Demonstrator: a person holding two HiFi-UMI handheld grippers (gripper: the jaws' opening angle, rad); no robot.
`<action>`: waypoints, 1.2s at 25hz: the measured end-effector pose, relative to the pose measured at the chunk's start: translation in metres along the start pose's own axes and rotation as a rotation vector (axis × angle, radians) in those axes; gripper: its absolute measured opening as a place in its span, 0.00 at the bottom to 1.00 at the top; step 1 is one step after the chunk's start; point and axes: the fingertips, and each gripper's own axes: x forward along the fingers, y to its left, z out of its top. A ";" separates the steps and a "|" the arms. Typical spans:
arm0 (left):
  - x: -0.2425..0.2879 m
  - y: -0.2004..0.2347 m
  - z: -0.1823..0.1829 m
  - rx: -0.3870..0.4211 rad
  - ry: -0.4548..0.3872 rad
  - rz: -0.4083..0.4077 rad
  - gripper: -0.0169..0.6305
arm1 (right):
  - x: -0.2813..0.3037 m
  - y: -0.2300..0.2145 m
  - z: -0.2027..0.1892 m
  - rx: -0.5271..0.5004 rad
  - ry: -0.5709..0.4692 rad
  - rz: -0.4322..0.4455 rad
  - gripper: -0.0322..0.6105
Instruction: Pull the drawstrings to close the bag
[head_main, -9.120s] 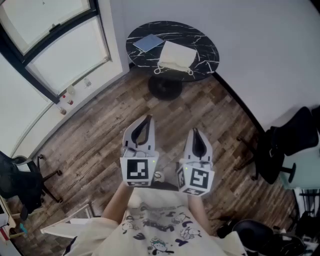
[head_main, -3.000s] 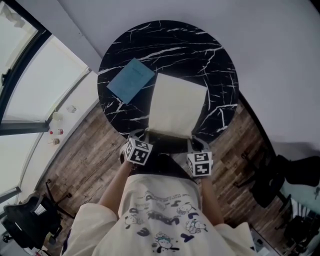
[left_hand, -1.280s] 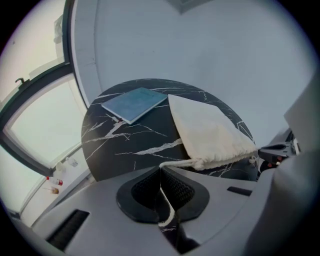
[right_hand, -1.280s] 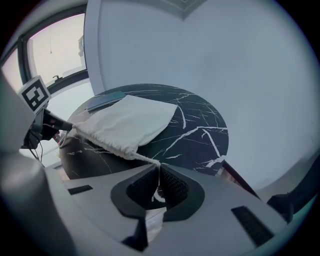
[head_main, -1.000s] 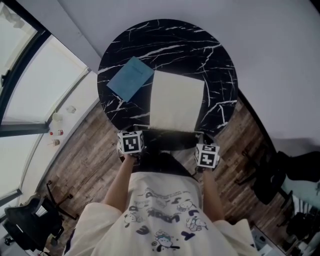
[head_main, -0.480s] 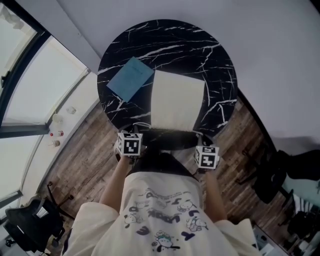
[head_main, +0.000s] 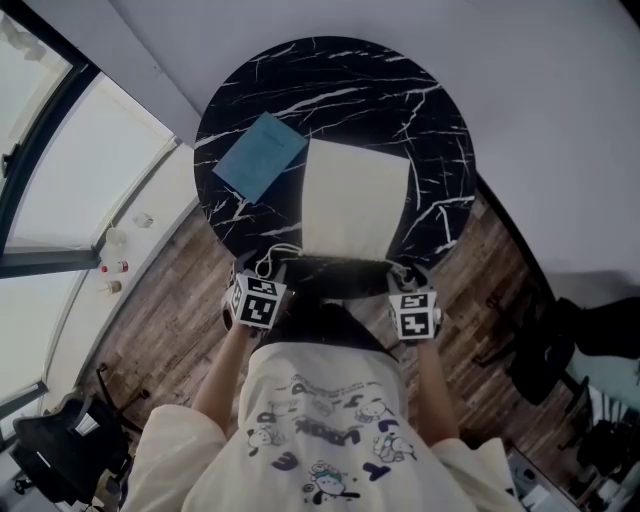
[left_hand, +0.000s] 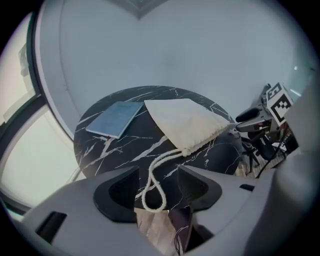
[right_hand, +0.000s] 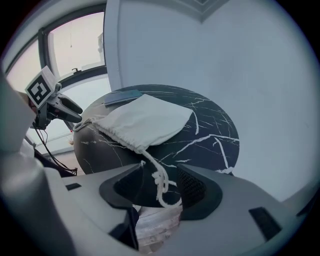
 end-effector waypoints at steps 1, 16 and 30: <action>-0.001 -0.003 0.004 0.025 -0.009 0.000 0.43 | 0.003 0.003 0.004 -0.026 0.006 0.018 0.40; 0.043 -0.056 0.033 0.448 0.110 -0.150 0.44 | 0.032 0.027 0.002 -0.274 0.168 0.170 0.26; 0.048 -0.063 0.020 0.468 0.151 -0.152 0.15 | 0.034 0.017 0.000 -0.228 0.148 0.140 0.08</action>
